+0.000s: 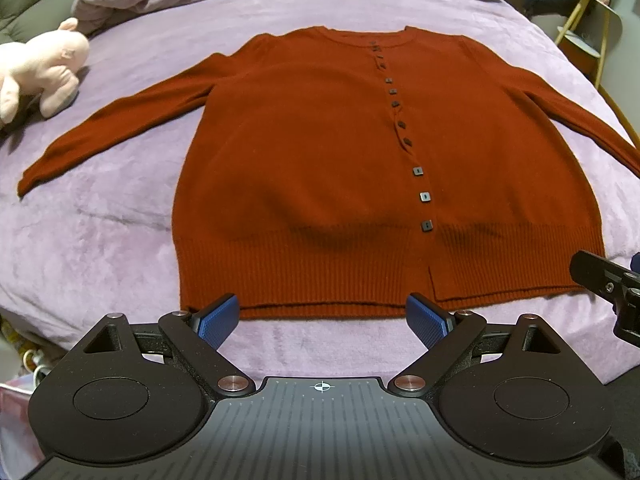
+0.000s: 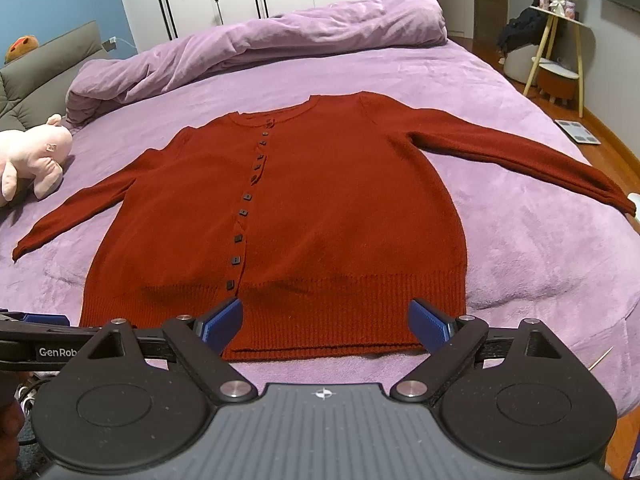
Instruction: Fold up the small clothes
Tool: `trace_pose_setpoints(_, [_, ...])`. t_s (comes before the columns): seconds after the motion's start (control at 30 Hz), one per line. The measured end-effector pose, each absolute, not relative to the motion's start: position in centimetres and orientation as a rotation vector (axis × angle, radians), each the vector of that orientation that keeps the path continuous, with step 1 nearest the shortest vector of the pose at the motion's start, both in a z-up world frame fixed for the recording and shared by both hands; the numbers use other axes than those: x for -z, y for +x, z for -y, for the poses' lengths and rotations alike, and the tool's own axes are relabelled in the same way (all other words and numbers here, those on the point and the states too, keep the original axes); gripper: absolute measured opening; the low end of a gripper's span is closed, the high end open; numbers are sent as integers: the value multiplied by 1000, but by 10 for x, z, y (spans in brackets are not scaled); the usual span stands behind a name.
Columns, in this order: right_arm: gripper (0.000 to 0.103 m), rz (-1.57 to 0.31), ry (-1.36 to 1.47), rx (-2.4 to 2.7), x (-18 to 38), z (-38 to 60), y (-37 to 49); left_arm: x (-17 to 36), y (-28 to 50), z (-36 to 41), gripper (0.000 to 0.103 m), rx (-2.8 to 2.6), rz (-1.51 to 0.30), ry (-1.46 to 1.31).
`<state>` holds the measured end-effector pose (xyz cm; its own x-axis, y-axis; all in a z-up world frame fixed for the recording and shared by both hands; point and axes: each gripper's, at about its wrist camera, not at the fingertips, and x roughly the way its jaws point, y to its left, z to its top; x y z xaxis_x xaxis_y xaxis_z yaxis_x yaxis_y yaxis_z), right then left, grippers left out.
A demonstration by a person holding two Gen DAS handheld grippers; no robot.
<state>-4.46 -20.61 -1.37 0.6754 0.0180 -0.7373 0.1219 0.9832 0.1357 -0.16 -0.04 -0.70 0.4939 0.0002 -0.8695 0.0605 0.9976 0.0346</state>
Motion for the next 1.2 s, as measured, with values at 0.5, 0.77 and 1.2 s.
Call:
trace_pose_setpoints(0.5, [90, -844, 228, 41, 20, 212, -40, 13, 5, -2, 94, 41, -1078, 45])
trace_pose_setpoints(0.77, [82, -857, 474, -32, 39, 253, -26, 23, 13, -3, 93, 77, -1119, 23])
trace_pose_setpoints(1.2, [43, -471, 993, 546, 74, 520, 3, 31, 45, 4, 93, 112, -1132, -21])
